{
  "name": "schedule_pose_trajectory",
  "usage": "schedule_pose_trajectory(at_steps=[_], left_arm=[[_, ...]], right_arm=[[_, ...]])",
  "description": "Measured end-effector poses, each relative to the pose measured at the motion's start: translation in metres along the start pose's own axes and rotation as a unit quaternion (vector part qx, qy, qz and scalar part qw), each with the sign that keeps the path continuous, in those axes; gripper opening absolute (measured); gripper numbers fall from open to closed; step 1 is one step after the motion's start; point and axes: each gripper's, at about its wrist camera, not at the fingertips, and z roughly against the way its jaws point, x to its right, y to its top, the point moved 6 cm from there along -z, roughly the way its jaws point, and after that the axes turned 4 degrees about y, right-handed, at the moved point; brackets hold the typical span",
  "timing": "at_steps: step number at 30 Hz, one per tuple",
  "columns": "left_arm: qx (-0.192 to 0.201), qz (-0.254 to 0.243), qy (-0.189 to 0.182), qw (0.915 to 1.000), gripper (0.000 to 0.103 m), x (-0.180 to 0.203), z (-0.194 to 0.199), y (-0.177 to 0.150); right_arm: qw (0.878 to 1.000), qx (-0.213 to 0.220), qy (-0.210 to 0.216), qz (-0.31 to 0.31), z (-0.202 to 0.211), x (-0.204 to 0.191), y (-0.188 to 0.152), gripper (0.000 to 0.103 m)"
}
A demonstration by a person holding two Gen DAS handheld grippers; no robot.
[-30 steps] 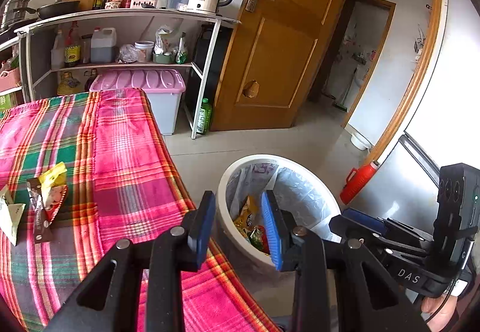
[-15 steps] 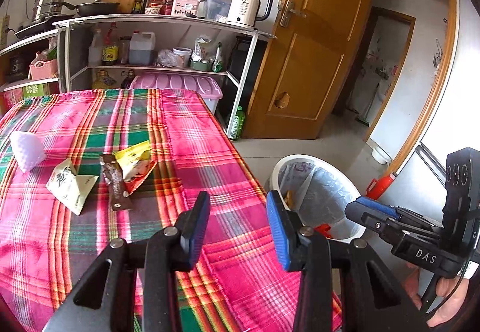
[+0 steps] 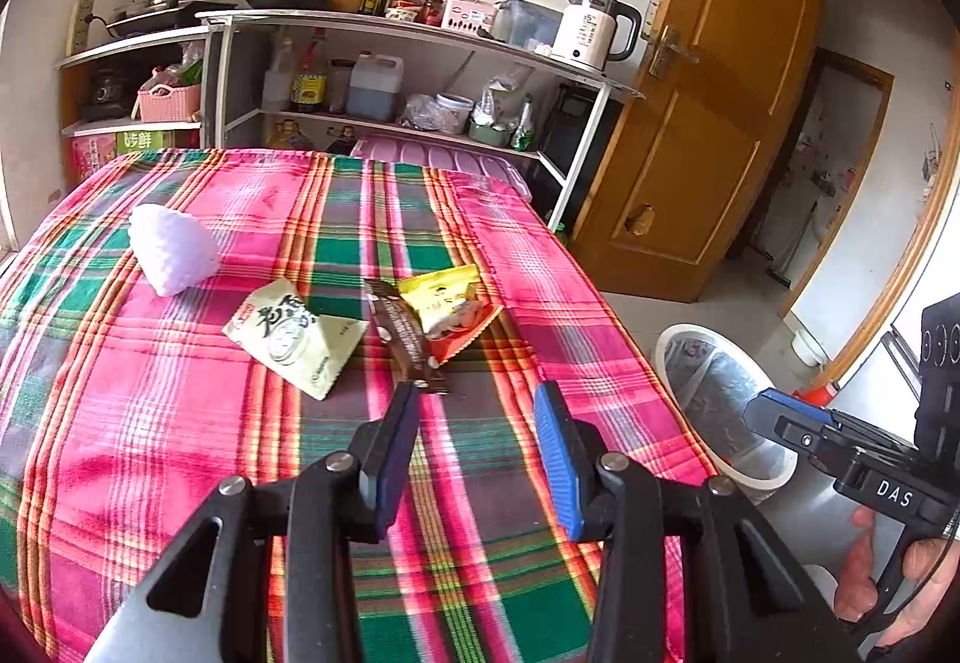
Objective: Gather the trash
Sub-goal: 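Move both open tools back over the table, then grasp the white printed sachet with the left tool while the right tool grasps the small yellow packet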
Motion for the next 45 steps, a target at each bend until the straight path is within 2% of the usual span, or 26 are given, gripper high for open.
schedule_pose_trajectory(at_steps=[8,17,29,32,36,40,45], left_arm=[[0.005,0.029,0.040,0.9988,0.054,-0.045,-0.005,0.009],[-0.027,0.056,0.062,0.9962,0.061,-0.077,-0.034,0.015],[-0.063,0.102,0.086,0.9891,0.062,-0.093,-0.082,0.026],[-0.059,0.102,0.090,0.9889,0.063,-0.092,-0.088,0.031],[-0.063,0.091,0.089,0.9899,0.062,-0.090,-0.089,0.031],[-0.069,0.065,0.092,0.9912,0.053,-0.088,-0.085,0.029],[-0.075,0.052,0.078,0.9927,0.048,-0.089,-0.080,0.026]], right_arm=[[0.999,-0.015,0.020,0.021,-0.029,-0.028,0.011,0.041],[0.998,-0.032,0.033,0.035,-0.064,-0.048,0.023,0.041],[0.998,-0.044,0.039,0.037,-0.096,-0.051,0.033,0.041],[0.998,-0.047,0.038,0.033,-0.104,-0.049,0.036,0.041],[0.997,-0.052,0.042,0.033,-0.115,-0.051,0.040,0.041],[0.996,-0.066,0.050,0.028,-0.132,-0.053,0.043,0.041],[0.995,-0.086,0.050,0.021,-0.155,-0.052,0.046,0.041]])
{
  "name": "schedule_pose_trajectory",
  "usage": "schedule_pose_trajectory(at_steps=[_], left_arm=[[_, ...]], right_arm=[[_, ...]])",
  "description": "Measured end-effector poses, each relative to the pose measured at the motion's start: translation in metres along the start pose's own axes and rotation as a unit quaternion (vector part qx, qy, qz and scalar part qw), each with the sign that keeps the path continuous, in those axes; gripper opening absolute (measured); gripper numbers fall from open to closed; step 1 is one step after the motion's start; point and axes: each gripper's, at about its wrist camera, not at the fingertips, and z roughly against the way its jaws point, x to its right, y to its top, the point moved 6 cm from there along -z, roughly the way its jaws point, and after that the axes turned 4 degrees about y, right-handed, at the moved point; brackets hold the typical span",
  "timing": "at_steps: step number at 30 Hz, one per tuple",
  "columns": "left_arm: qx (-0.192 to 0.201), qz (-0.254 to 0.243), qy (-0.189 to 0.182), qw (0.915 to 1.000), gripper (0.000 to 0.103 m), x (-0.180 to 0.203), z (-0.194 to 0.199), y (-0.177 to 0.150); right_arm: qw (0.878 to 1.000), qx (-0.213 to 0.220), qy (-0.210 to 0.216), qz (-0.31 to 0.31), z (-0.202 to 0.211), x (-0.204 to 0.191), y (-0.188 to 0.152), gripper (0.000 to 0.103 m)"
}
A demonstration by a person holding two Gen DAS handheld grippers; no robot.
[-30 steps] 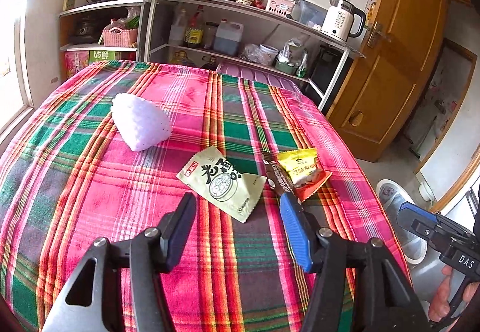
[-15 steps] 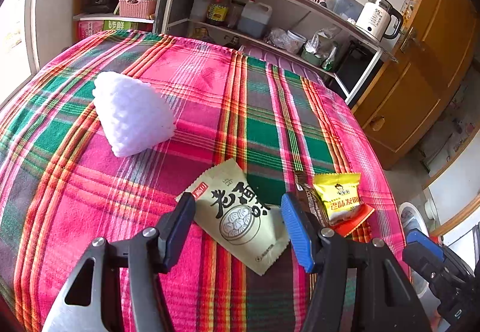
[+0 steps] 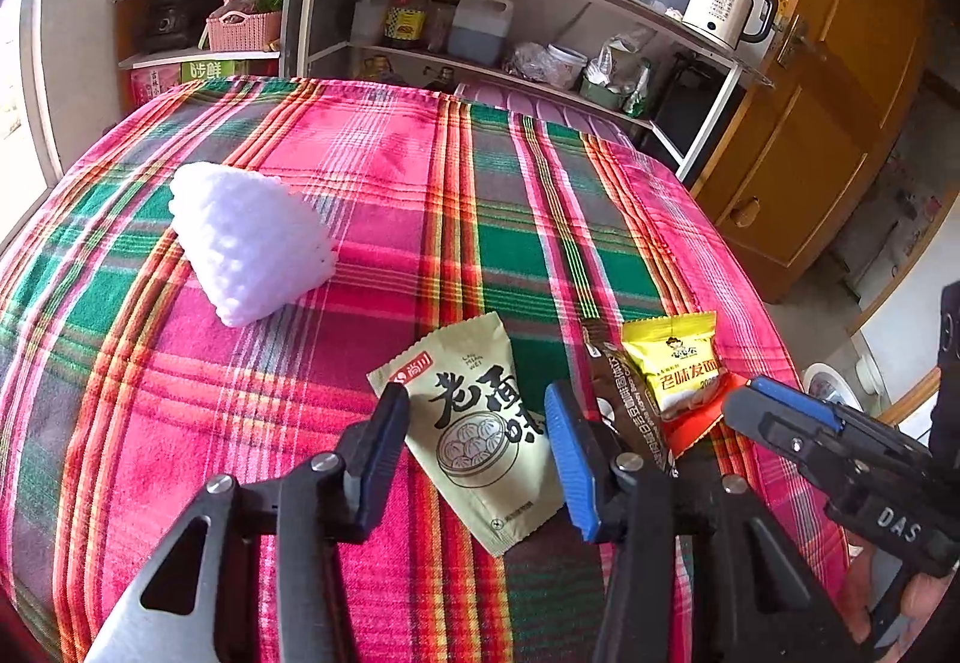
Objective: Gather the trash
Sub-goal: 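Grasp the white printed sachet with the left tool while the right tool grasps the small yellow packet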
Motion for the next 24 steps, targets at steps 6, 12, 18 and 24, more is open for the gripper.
schedule_pose_trajectory(at_steps=[6,12,18,24], left_arm=[[-0.002,-0.002,-0.005,1.0000,0.047,-0.006,0.005,-0.005],[-0.002,-0.008,-0.010,0.9999,0.041,-0.004,0.006,-0.005],[0.002,-0.020,-0.013,0.9997,0.030,0.001,0.008,-0.005],[0.009,-0.037,-0.009,0.9992,0.016,0.007,0.012,-0.007]], right_arm=[[1.000,-0.017,0.008,-0.005,-0.018,0.000,0.003,0.041],[1.000,-0.014,0.001,0.000,-0.023,-0.001,0.007,0.028],[1.000,-0.002,-0.004,-0.007,-0.020,0.004,0.010,0.004],[1.000,0.010,-0.004,0.001,-0.010,-0.001,0.010,0.001]])
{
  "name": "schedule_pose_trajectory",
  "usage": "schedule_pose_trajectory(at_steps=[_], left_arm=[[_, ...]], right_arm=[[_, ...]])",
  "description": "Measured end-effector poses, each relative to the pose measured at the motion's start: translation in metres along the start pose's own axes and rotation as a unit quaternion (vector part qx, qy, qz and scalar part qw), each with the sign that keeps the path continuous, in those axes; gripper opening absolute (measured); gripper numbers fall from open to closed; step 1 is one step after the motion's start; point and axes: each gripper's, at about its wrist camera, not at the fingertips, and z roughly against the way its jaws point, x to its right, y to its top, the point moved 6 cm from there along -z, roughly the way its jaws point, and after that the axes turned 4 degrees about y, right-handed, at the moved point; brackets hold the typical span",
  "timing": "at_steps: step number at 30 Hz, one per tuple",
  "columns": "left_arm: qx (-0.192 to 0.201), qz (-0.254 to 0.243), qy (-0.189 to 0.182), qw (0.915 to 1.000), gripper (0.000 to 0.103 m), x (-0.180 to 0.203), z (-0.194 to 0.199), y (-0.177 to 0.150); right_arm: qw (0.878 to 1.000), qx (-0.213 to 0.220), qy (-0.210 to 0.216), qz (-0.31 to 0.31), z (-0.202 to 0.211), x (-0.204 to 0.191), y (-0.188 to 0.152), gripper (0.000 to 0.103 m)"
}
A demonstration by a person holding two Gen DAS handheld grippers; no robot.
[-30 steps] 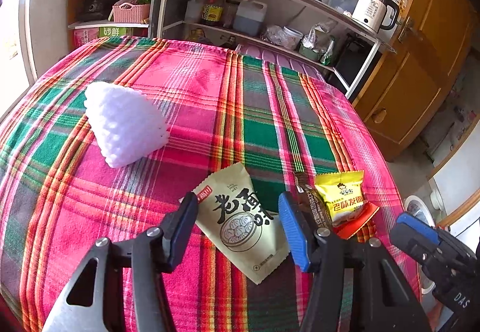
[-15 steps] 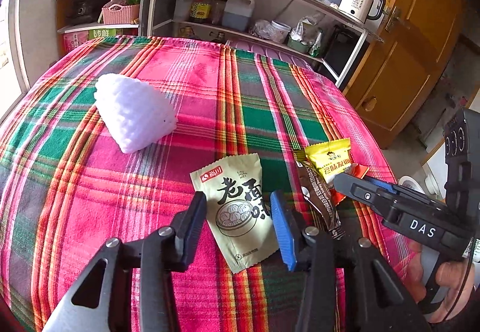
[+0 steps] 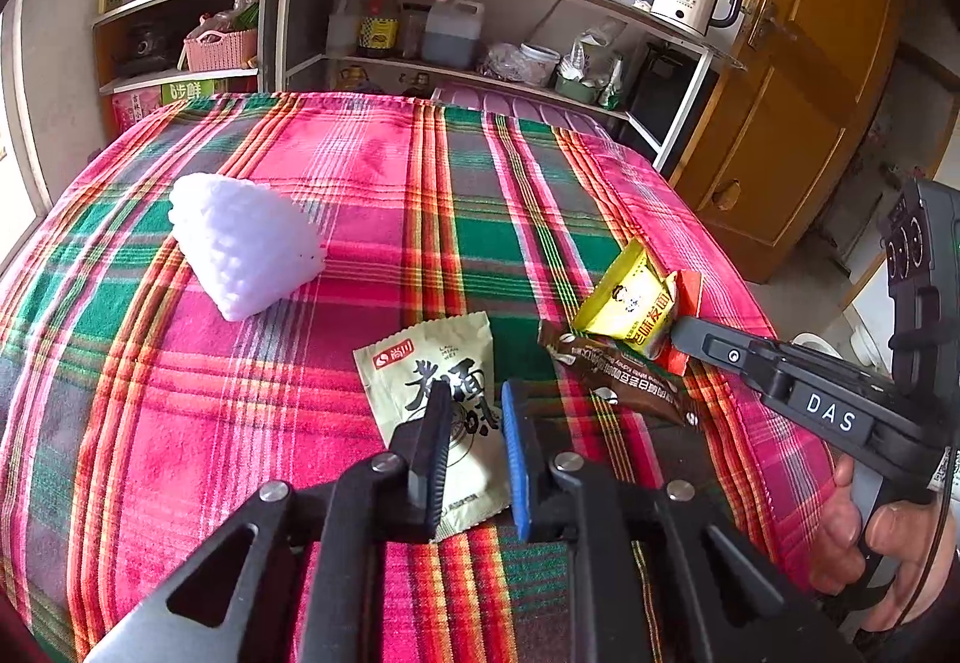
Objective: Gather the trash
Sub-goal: 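Grasp the white printed sachet with the left tool while the right tool grasps the small yellow packet, then carry the white sachet and small yellow packet over the white bin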
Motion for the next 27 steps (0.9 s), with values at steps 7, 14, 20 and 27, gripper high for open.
schedule_pose_trajectory(at_steps=[7,14,20,27], left_arm=[[0.014,-0.018,0.007,0.9997,0.002,0.006,0.011,-0.002],[0.027,-0.025,-0.003,0.9993,0.001,0.012,0.025,-0.006],[0.036,-0.035,-0.010,0.9987,0.001,0.022,0.038,-0.008],[0.046,-0.042,-0.029,0.9977,0.001,0.040,0.052,-0.009]], right_arm=[[1.000,0.012,0.002,0.011,0.017,-0.005,-0.006,0.001],[0.999,0.033,0.005,0.005,0.046,-0.002,-0.011,0.001],[0.999,0.048,0.002,-0.008,0.070,0.007,-0.019,0.001],[0.997,0.066,-0.006,-0.030,0.098,0.024,-0.031,0.001]])
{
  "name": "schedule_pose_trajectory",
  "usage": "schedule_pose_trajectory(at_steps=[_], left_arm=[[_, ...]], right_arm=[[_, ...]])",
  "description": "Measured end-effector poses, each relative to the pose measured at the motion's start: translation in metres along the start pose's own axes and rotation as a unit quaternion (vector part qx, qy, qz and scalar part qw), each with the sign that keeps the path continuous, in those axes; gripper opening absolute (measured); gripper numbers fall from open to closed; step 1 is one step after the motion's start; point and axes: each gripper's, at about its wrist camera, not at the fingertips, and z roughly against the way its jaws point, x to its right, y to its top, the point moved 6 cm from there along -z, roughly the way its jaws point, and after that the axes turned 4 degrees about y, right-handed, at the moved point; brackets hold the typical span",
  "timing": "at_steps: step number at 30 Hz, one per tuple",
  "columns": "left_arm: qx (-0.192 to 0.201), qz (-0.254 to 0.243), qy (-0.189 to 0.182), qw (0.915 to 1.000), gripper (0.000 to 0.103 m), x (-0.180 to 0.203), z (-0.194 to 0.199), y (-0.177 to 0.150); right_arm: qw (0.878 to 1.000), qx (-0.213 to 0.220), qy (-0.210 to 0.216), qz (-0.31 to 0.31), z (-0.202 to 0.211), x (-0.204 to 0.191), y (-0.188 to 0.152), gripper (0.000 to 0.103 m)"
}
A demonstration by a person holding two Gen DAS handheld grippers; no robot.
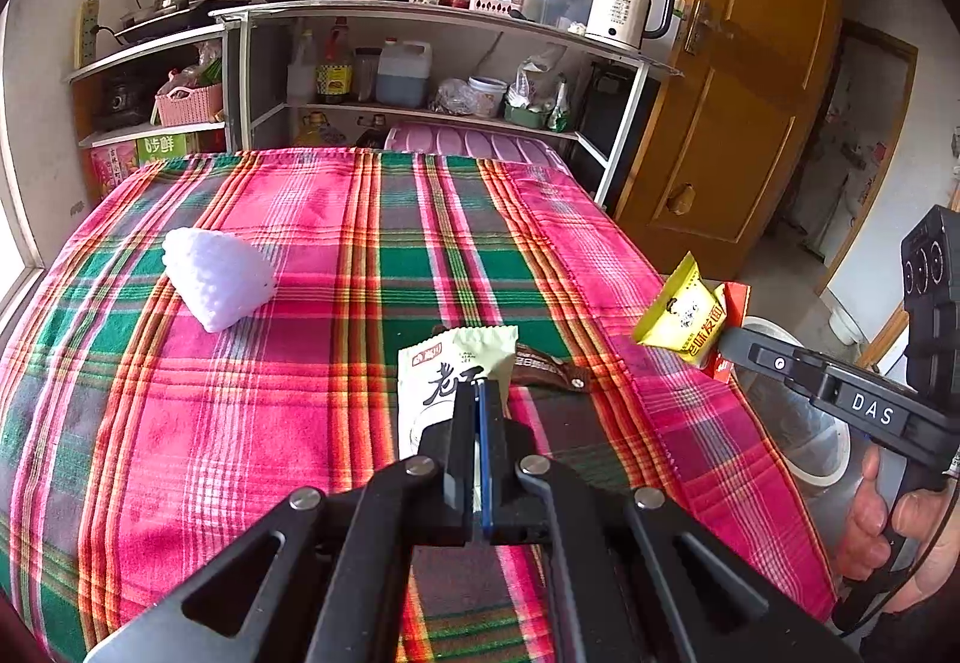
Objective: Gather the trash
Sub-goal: 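Carry the white sachet and small yellow packet over the white bin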
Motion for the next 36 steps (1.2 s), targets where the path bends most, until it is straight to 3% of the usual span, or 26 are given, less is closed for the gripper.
schedule_pose_trajectory(at_steps=[19,29,36], left_arm=[[0.010,-0.076,-0.097,0.9923,0.001,0.131,0.002,0.016],[-0.017,-0.113,-0.149,0.9821,0.001,0.206,-0.019,0.007],[-0.038,-0.130,-0.172,0.9758,0.001,0.242,-0.038,-0.003]], right_arm=[[0.995,0.050,-0.056,-0.069,0.084,0.085,-0.018,0.001],[0.985,0.063,-0.105,-0.123,0.121,0.149,-0.040,0.001],[0.979,0.054,-0.125,-0.149,0.124,0.181,-0.054,0.001]])
